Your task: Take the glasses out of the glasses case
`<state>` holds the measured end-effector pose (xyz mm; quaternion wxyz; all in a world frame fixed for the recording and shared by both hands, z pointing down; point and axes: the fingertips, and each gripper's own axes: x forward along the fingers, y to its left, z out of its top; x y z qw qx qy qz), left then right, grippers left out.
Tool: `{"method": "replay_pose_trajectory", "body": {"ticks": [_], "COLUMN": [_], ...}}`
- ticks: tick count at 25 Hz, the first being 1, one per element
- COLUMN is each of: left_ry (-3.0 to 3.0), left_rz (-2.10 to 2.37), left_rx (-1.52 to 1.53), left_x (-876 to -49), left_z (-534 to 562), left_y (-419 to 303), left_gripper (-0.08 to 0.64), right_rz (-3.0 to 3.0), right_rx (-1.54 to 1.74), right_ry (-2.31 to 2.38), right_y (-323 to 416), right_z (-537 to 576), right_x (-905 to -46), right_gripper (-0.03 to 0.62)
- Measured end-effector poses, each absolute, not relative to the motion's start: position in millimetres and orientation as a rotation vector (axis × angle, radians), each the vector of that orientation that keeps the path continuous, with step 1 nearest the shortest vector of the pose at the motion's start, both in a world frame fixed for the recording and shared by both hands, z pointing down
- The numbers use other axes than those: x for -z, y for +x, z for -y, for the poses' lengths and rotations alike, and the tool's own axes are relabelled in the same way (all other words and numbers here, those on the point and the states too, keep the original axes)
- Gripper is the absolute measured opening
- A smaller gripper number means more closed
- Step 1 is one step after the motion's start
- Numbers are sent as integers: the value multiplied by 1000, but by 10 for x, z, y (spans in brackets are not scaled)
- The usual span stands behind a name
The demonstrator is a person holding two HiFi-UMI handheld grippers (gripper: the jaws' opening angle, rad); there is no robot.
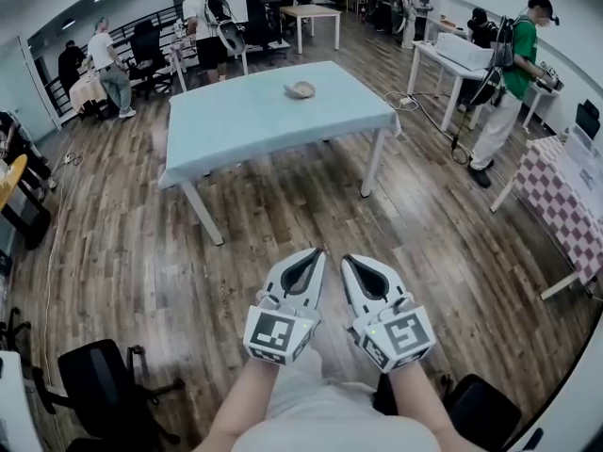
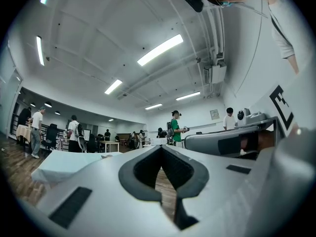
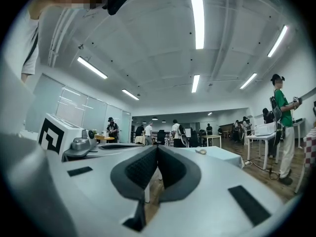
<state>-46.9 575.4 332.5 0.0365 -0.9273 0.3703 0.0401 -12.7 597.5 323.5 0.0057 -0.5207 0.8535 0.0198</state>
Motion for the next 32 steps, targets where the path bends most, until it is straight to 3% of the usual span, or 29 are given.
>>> {"method": "replay_pose_trajectory", "body": {"ticks": [32], "left_ry": [-2903], "left_rz": [-1109], "left_rx": [-147], "left_x": [-3393], "left_z": [-3694], "left_y": [-630], "left_gripper": [6], "right_rz": [-2683], "right_rx": [-8], "right_ry": [-1663], "right_y": [-383], "right_z": [-3907], "right_x": [-3335], "right_gripper": [8]}}
